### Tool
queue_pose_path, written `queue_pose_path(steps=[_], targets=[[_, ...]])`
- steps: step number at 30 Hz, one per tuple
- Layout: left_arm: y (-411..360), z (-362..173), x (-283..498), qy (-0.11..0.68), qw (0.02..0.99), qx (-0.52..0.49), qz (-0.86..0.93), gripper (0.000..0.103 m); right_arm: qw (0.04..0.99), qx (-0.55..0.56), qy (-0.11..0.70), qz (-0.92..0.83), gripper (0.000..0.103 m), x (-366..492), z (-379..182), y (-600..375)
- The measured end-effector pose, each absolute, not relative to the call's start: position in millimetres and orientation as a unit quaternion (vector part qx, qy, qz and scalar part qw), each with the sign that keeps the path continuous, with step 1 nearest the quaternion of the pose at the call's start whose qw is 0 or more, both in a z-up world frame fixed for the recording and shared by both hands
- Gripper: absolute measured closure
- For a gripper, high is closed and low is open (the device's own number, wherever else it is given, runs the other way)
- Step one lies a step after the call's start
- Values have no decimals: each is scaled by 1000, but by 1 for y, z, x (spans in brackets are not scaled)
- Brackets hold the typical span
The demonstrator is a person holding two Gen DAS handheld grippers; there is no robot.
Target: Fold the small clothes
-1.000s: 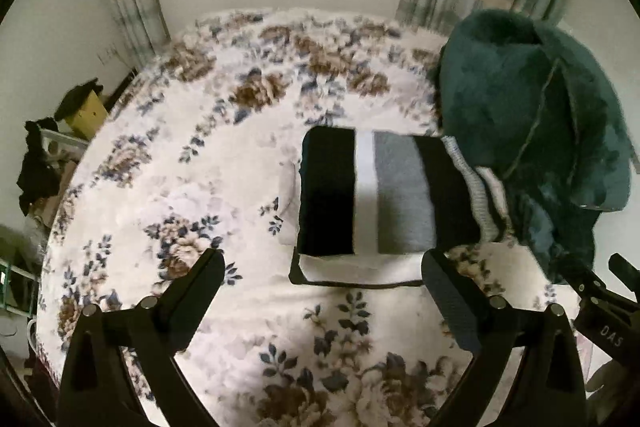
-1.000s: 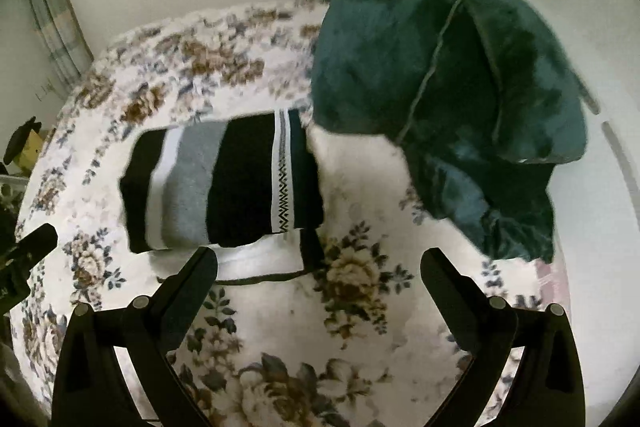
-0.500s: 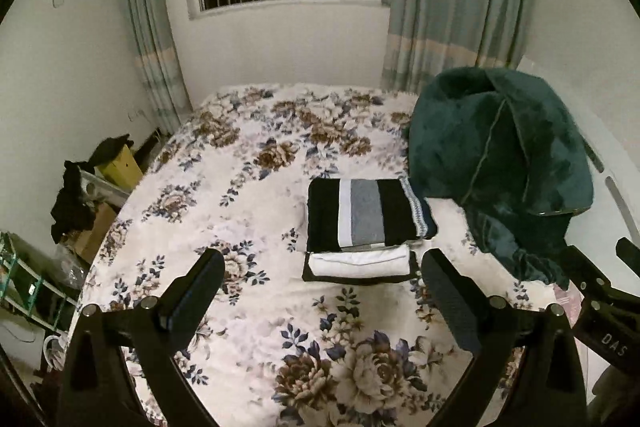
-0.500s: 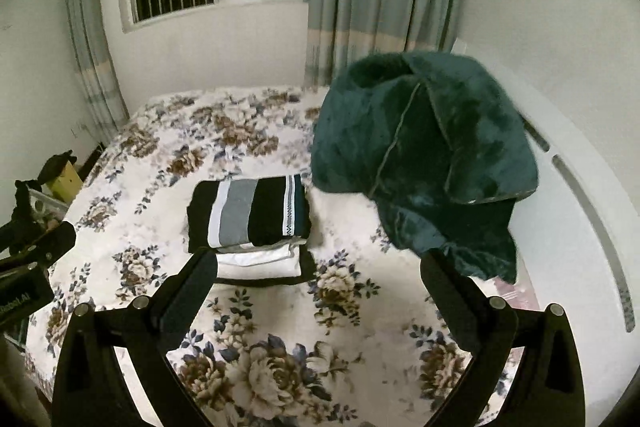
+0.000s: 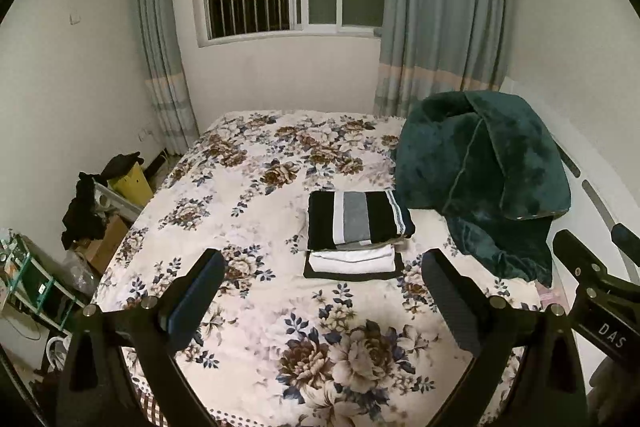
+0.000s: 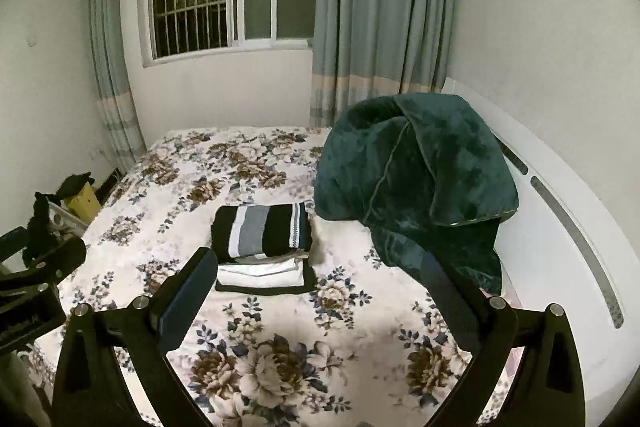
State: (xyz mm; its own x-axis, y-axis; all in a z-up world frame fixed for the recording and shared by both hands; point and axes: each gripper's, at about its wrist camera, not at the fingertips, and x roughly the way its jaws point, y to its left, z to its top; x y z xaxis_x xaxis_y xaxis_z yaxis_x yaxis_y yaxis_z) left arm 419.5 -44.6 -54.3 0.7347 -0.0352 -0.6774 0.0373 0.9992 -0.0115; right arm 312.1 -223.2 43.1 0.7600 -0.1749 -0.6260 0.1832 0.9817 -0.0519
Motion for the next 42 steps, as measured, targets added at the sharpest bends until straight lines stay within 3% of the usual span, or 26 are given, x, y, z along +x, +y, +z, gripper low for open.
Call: queue_pose_path(steps=[42], targets=[[-36,-33,386,336,942,-4,9,0,948,6,314,-56,0,303,60,-229]])
